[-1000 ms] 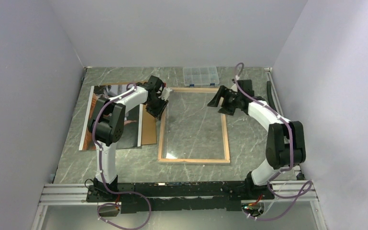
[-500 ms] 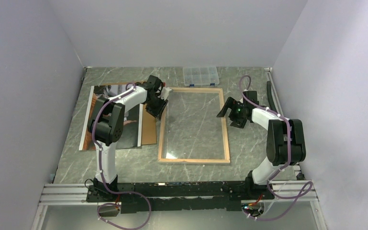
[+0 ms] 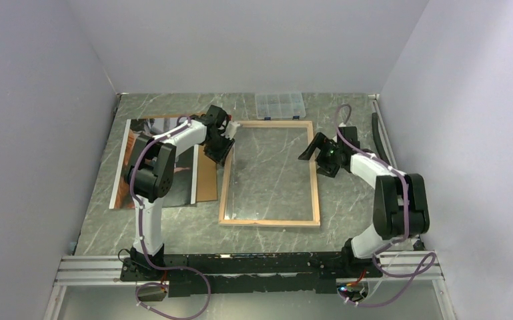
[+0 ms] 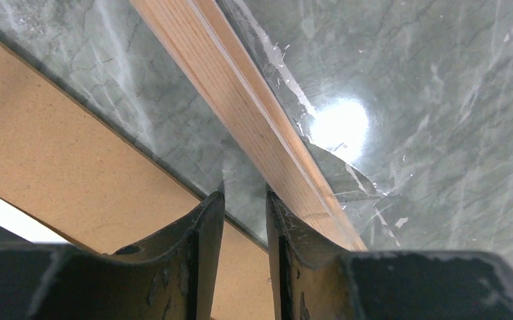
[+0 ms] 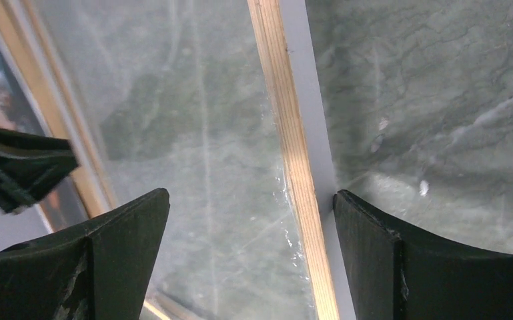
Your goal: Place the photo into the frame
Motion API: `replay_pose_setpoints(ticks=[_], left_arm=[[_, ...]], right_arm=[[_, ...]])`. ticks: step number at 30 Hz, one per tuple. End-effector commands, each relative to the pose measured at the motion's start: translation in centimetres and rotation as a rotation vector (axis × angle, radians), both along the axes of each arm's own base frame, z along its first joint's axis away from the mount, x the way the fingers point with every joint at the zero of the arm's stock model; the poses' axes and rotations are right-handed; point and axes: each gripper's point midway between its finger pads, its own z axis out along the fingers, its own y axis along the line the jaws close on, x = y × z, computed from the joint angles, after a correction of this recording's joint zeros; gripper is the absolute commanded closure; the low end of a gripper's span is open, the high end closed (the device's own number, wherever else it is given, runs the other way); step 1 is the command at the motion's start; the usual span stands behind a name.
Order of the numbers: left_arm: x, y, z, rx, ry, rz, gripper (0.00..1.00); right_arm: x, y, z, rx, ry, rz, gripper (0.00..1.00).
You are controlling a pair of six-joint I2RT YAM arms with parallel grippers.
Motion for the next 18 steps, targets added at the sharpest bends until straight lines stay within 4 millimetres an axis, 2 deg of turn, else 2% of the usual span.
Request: replay_pose_setpoints(ticks=[1,4,7,10,18], left_arm=[[-2.8,-2.5,-3.2,-0.054,0.111,-0.050,0.63],[-2.9,-2.4,-3.1,-0.053,0.111,-0.053,0.63],[-3.0,-2.3,-3.1,-0.051,0.109,-0.055,0.63],[-3.0,-2.3,-2.9,-0.052,0.106,-0.056,0.63],[-2.6,-2.0,-1.9,-0.064,0.085,-0.043,0.64]], right_arm=[[-0.1,6.5,12.4,0.382,-0.242,0.148,0.06],[-1.3,7.5,16.0,0.487,-0.314,0.185,0.07],[-3.0,8.5,18.1,0.570,-0.351,0.236,0.08],[-4.2,9.4,18.7,0.630,-0.354,0.279,0.09],[-5.3,10.6,19.3,0.676,-0.341,0.329,0.07]])
